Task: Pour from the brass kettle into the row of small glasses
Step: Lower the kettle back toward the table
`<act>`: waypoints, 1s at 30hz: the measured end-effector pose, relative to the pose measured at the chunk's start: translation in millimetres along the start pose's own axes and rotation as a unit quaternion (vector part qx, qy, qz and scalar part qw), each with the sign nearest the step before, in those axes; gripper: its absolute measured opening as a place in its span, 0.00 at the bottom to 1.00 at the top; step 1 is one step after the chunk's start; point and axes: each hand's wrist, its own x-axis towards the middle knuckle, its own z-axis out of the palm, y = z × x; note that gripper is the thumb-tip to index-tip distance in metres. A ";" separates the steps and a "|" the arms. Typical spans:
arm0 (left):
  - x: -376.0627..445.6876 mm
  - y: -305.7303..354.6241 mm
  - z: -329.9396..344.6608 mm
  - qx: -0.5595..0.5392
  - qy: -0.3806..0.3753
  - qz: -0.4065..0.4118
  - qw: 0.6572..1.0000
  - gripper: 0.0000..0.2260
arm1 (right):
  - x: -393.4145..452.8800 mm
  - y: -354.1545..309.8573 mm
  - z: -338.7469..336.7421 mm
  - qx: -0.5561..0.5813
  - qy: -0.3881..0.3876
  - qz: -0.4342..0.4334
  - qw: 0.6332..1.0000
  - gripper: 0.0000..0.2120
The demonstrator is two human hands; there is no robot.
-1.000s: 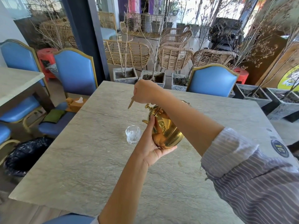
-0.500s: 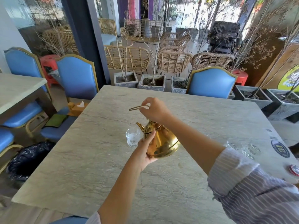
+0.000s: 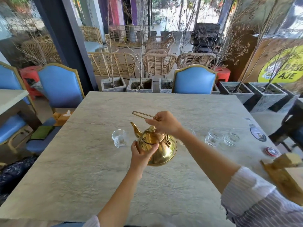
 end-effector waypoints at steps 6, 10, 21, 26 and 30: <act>-14.4 -30.8 45.4 0.055 -0.020 -0.004 0.998 0.58 | -53.0 39.5 -38.5 0.045 0.046 0.023 0.998 0.22; -20.9 -49.5 76.0 0.075 -0.068 -0.033 0.994 0.65 | -90.7 74.6 -58.9 0.084 0.128 0.049 0.987 0.17; -38.1 -98.0 164.4 0.166 -0.166 -0.047 0.971 0.75 | -179.6 160.8 -109.6 0.156 0.254 0.074 0.952 0.27; -51.2 -116.6 199.9 0.195 -0.177 -0.068 0.962 0.69 | -204.3 192.8 -126.8 0.143 0.270 0.111 0.946 0.20; -53.8 -136.2 219.2 0.198 -0.178 -0.095 0.959 0.60 | -216.8 216.8 -138.0 0.118 0.244 0.128 0.954 0.23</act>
